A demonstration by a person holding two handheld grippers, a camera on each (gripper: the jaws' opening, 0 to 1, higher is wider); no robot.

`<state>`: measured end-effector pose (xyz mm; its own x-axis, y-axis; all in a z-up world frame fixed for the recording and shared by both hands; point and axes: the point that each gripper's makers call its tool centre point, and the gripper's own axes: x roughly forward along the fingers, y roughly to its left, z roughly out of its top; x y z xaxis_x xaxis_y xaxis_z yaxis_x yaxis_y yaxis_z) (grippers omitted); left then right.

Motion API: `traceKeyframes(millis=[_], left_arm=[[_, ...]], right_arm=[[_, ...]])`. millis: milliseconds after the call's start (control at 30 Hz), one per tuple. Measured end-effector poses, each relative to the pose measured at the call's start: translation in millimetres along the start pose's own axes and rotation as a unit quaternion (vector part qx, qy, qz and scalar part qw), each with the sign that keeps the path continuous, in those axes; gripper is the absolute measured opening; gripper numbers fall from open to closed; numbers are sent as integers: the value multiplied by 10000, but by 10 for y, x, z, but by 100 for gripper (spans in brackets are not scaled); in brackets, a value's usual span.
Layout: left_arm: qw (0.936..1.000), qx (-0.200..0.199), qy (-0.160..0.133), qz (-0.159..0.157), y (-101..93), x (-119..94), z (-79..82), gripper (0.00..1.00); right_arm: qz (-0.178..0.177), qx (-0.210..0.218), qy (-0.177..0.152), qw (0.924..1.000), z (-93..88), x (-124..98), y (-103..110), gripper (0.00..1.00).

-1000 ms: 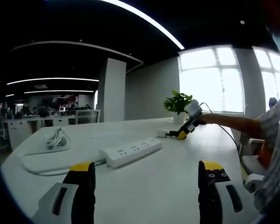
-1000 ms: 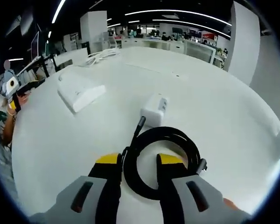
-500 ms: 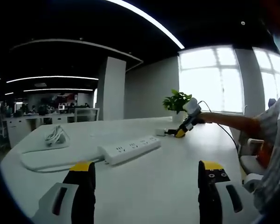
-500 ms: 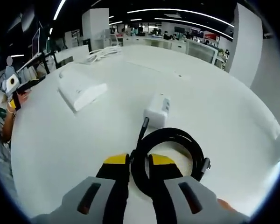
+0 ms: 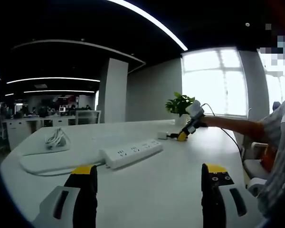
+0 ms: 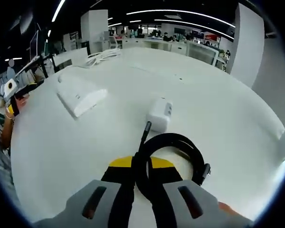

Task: Straighten the power strip on the desk, plug the charger into it

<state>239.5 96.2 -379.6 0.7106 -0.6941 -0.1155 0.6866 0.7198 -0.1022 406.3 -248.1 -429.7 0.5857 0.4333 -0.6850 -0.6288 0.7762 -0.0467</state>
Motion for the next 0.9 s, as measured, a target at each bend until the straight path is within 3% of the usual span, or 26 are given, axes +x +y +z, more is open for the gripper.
traceKeyframes(millis=[333, 500, 900], left_arm=[[10000, 2, -51, 33, 10, -27, 33, 92], [10000, 4, -30, 33, 4, -37, 13, 92], [10000, 15, -55, 68, 21, -43, 45, 92]], right_arm=[[110, 733, -384, 9965, 163, -83, 79, 8], [137, 804, -494, 9954, 197, -102, 210, 7], [577, 1467, -1216, 9800, 501, -293, 396, 7]])
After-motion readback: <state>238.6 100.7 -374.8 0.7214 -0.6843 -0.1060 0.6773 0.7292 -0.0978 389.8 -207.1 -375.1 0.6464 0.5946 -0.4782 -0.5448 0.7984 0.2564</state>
